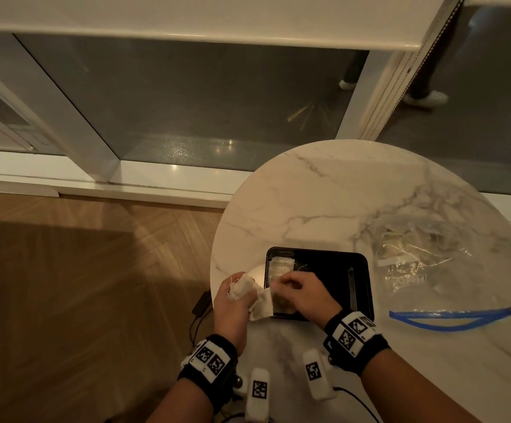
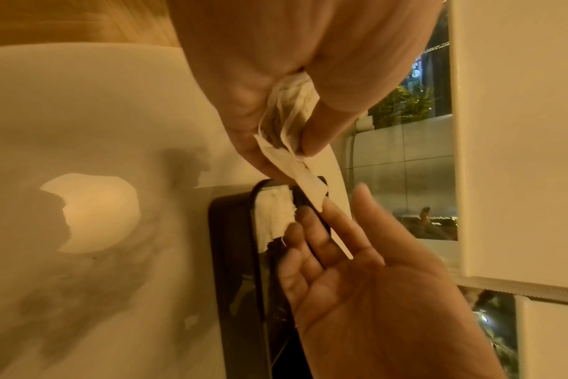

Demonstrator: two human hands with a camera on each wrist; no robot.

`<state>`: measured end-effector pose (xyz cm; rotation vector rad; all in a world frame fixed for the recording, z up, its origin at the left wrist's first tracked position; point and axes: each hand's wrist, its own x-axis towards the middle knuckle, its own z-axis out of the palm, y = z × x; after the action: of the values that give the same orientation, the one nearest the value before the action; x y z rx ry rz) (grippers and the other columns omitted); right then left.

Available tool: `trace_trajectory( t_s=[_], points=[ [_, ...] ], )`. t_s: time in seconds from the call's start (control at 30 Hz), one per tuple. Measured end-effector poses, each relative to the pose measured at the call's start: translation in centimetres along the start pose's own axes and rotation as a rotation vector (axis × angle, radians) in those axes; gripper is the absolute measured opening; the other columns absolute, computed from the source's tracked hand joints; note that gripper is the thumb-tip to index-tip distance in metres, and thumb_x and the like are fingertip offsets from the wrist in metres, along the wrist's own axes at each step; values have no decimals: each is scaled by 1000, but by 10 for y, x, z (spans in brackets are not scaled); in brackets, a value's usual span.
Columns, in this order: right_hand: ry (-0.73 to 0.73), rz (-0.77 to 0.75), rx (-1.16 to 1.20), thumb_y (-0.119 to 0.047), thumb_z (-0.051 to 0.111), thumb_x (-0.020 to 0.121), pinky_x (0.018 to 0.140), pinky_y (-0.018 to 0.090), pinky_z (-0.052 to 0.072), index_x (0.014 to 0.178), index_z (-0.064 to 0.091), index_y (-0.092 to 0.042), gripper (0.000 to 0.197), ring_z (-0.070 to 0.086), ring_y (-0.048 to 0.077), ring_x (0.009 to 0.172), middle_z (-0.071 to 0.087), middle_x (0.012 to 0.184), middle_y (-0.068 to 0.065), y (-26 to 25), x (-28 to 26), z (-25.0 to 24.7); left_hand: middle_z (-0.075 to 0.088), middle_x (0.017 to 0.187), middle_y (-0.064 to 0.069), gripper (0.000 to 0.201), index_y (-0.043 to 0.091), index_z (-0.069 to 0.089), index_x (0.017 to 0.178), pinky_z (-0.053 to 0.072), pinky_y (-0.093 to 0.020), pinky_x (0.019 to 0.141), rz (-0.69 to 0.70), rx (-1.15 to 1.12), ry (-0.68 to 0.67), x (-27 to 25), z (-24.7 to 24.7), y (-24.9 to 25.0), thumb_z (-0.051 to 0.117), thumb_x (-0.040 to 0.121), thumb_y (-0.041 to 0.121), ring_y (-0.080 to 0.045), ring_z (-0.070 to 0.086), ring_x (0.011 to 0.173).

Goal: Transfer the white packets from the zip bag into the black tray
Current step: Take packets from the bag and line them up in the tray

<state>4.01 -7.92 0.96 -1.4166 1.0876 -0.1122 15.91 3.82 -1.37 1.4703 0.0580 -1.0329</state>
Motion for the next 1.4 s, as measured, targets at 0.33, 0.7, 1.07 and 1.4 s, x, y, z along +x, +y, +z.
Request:
trace_trajectory(
  t_s=[0.33,0.7,1.07,1.4],
  points=[
    [-35,48,67,-5,72,86,60,26,58,90,69,-11,8,66,14,69,69,80,7,5,-10,-12,68,109,-12,41,27,66,111,54,-57,95,41,35,-51,-6,14,8,67,86,-6,-30,67,102],
    [164,315,337,-4,36,102,67,36,58,101,50,-13,16,67,29,82,62,101,13,21,0,-24,64,114,-15,41,14,61,121,59,-42,85,-70,-106,82,-7,10,5,63,88,-10,-25,65,97],
    [334,235,243,-12,50,98,62,32,54,107,56,-14,11,60,17,80,62,99,6,26,12,-33,65,116,-17,40,13,61,121,59,-42,84,-70,-112,87,-4,7,8,63,87,-10,-28,66,101],
    [493,262,139,-1,59,93,61,31,58,103,64,-10,14,67,21,73,70,91,12,41,43,-37,65,113,-13,37,16,62,120,59,-40,82,-75,-86,78,1,13,5,63,90,-6,-27,65,101]
  ],
)
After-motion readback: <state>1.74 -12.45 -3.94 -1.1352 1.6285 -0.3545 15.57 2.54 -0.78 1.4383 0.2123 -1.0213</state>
